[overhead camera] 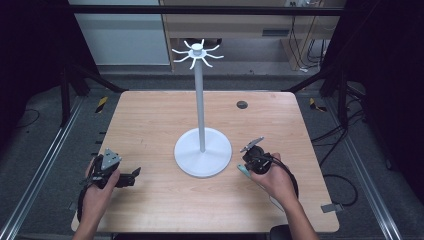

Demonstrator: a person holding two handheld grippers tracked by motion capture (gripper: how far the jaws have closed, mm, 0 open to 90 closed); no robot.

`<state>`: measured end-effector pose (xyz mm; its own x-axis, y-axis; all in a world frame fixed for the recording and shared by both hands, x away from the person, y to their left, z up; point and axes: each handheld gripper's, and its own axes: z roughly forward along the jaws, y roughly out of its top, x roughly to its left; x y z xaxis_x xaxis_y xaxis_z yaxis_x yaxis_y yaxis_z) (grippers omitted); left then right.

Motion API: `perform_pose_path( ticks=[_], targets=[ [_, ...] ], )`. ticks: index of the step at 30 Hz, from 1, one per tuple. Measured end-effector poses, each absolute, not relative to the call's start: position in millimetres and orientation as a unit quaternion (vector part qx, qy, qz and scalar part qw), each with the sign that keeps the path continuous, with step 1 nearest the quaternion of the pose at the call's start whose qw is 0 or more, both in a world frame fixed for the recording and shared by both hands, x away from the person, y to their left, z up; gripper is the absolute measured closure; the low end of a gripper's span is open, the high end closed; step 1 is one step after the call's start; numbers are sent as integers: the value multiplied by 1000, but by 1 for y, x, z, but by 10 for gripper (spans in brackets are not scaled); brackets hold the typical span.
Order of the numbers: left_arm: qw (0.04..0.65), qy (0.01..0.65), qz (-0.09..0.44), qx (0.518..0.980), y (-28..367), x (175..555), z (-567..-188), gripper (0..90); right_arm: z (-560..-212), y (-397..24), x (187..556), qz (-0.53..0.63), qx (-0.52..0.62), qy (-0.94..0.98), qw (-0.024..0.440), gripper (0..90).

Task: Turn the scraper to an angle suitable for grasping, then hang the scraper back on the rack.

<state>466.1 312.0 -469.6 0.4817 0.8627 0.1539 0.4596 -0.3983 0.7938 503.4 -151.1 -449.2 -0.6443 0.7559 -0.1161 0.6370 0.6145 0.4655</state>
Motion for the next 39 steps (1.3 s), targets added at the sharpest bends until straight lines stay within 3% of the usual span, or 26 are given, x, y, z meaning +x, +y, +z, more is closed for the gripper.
perform_pose_path(
  ticks=[10, 18, 39],
  targets=[
    [352, 421, 286, 786, 312, 466, -470, 26, -443, -149, 508, 181, 383, 893, 153, 834],
    [351, 422, 285, 786, 313, 466, -470, 25, -443, -146, 513, 182, 380, 897, 133, 626],
    [350, 420, 283, 788, 312, 466, -470, 26, -455, -134, 529, 134, 379, 909, 107, 596]
  ],
)
